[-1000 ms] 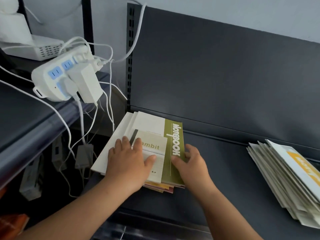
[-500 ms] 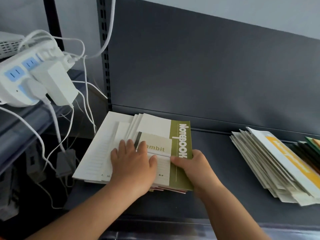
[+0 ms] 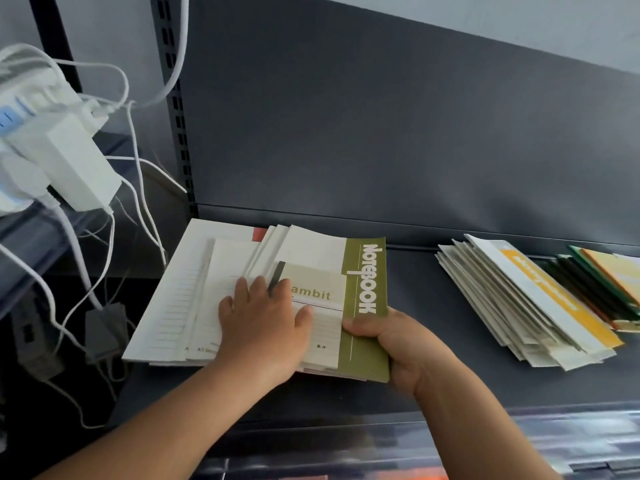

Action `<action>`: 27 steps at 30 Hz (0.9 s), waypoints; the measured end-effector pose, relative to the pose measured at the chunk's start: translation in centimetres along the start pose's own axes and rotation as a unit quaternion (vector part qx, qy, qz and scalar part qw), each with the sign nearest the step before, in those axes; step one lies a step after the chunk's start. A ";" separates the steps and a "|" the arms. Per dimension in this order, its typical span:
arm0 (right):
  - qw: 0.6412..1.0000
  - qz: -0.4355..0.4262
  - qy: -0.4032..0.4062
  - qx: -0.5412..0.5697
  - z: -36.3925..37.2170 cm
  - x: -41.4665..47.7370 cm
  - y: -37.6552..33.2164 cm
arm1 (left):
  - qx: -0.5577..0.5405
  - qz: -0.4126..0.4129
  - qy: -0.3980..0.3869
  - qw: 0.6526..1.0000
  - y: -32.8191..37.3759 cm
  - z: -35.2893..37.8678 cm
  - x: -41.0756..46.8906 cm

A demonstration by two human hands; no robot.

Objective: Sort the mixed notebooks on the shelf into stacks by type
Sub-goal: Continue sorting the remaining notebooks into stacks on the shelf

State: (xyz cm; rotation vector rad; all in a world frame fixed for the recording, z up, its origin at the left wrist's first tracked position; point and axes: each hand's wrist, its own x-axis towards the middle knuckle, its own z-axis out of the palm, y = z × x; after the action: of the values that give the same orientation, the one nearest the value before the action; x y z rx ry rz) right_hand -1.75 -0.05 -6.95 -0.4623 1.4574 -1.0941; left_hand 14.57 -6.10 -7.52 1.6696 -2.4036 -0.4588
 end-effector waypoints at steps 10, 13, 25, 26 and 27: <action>0.996 -0.080 -0.001 0.046 -3.1 -1.8 -0.1 | -0.154 0.063 0.009 0.986 2.0 -2.9 -0.1; 0.993 -0.093 -0.010 0.066 -5.5 -2.8 -0.7 | -0.235 0.058 0.036 0.969 3.9 -4.2 -0.5; 0.984 -0.138 0.026 0.110 -21.1 -11.0 -1.9 | -0.568 -0.070 -0.240 0.784 17.5 -0.8 -1.4; 0.983 -0.139 0.032 0.116 -22.7 -11.7 -1.7 | -0.571 -0.072 -0.248 0.779 19.2 -0.5 -1.9; 0.982 -0.141 0.036 0.119 -24.2 -12.5 -1.6 | -0.577 -0.071 -0.258 0.772 20.6 0.0 -2.3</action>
State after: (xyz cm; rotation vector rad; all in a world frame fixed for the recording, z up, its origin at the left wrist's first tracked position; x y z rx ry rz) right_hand -21.77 17.76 -2.08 -0.4719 1.3271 -1.5056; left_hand -2.80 2.65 -0.25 1.1328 -1.4687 -2.0875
